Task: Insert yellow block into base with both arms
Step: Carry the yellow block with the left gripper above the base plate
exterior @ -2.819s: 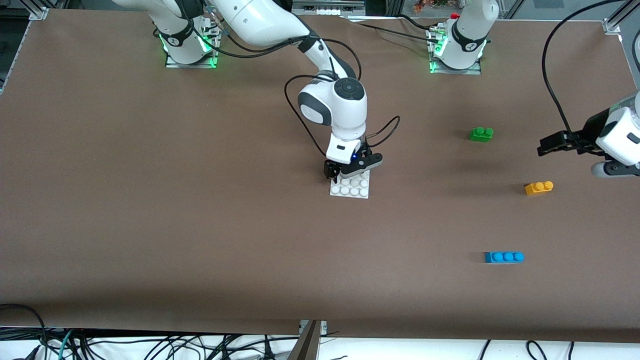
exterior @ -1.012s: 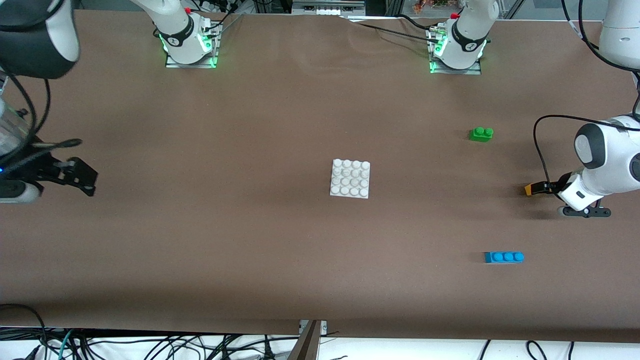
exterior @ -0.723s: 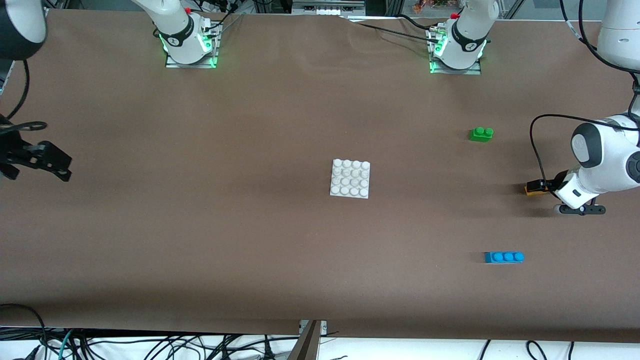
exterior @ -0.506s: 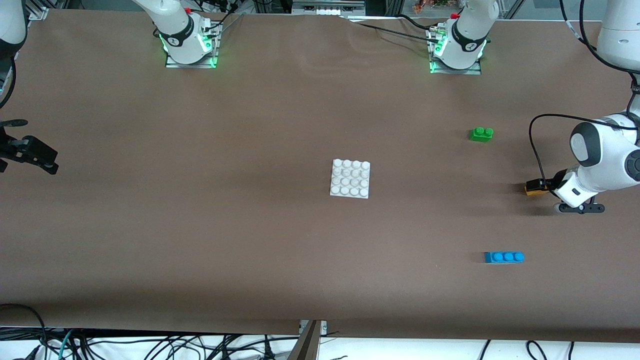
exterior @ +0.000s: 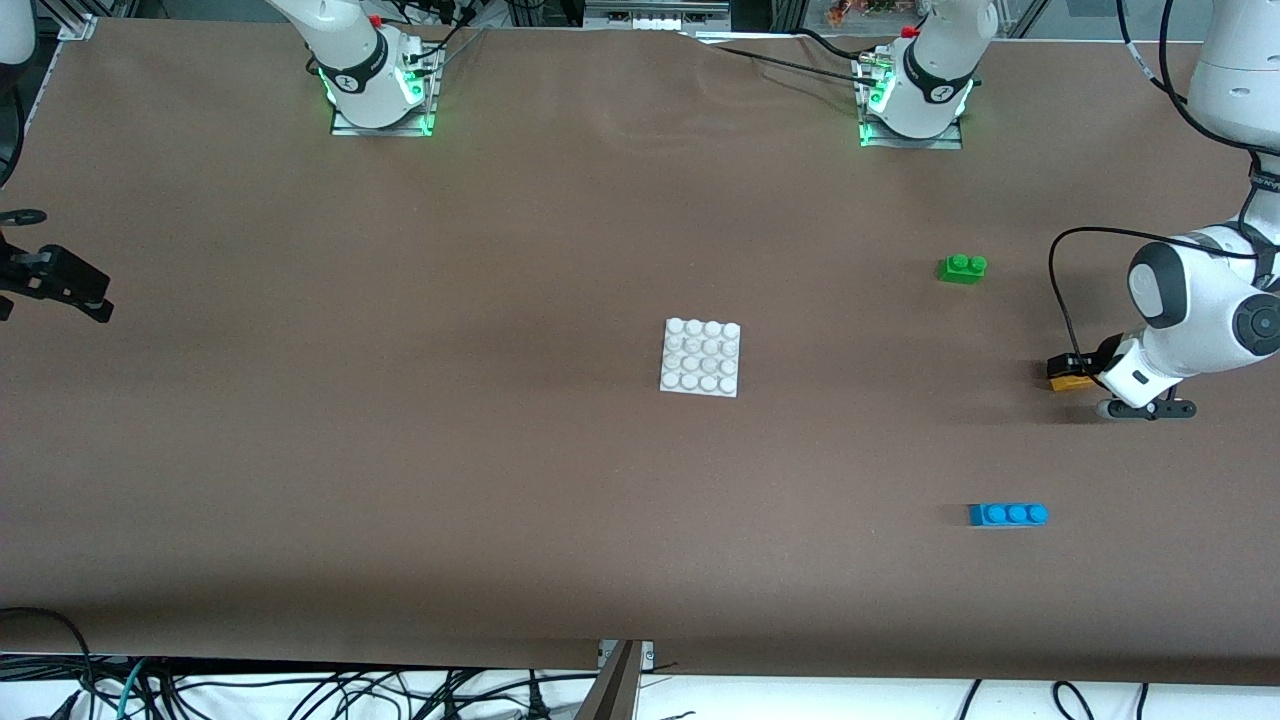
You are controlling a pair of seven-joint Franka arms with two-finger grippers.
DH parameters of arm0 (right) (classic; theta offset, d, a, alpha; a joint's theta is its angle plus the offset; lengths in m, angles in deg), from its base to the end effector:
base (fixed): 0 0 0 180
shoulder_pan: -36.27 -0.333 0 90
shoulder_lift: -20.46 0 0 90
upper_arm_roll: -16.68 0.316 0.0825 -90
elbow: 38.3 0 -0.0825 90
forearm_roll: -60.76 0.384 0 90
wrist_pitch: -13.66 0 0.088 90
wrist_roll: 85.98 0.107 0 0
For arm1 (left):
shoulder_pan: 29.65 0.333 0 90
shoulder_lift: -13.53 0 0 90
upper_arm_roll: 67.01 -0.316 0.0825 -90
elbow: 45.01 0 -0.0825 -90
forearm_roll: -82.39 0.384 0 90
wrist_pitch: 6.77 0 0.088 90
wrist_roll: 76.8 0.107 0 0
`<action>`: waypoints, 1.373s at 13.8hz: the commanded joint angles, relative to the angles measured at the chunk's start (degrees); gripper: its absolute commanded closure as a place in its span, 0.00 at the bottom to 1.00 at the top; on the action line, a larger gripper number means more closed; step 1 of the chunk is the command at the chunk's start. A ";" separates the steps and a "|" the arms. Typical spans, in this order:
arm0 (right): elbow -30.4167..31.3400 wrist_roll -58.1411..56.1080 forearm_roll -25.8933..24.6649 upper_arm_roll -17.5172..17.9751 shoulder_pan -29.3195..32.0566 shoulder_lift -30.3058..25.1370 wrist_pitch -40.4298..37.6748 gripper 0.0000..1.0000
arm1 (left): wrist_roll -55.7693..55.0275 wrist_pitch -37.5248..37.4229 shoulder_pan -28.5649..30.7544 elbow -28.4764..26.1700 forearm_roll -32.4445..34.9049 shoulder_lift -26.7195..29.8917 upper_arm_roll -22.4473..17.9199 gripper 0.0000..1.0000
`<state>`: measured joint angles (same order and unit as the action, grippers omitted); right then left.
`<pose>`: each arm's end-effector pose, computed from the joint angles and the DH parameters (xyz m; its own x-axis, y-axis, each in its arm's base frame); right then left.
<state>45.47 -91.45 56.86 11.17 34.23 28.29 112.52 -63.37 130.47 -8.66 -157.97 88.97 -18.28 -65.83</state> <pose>0.6103 -0.0391 0.6122 0.9918 0.0480 0.1182 0.0371 -0.9950 0.0927 0.5631 0.2039 0.1745 0.9895 0.0257 -0.1420 0.0226 -0.9995 -0.0230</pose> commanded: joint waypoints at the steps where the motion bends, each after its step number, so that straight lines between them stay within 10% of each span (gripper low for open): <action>1: 1.30 -1.64 0.55 1.38 1.51 -1.94 -2.88 0.00 | 1.24 0.31 0.20 0.02 -1.22 0.79 0.14 0.82; 7: 1.30 -1.64 0.55 1.46 1.25 -1.68 -4.12 0.00 | 1.07 -17.76 -0.24 7.82 -2.97 6.76 4.96 0.81; 15: 1.30 -0.94 0.64 1.38 0.98 -0.89 -4.12 0.00 | -15.33 -31.24 -1.20 16.54 -3.24 7.12 25.08 0.78; 19: 1.21 -1.29 0.64 1.11 1.07 -0.97 -4.73 0.00 | -27.38 -30.80 -13.65 21.72 -3.07 2.04 26.51 0.79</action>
<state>45.86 -91.92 56.86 11.98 34.66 28.29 108.56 -86.28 100.86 -16.63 -141.23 86.36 -11.67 -38.92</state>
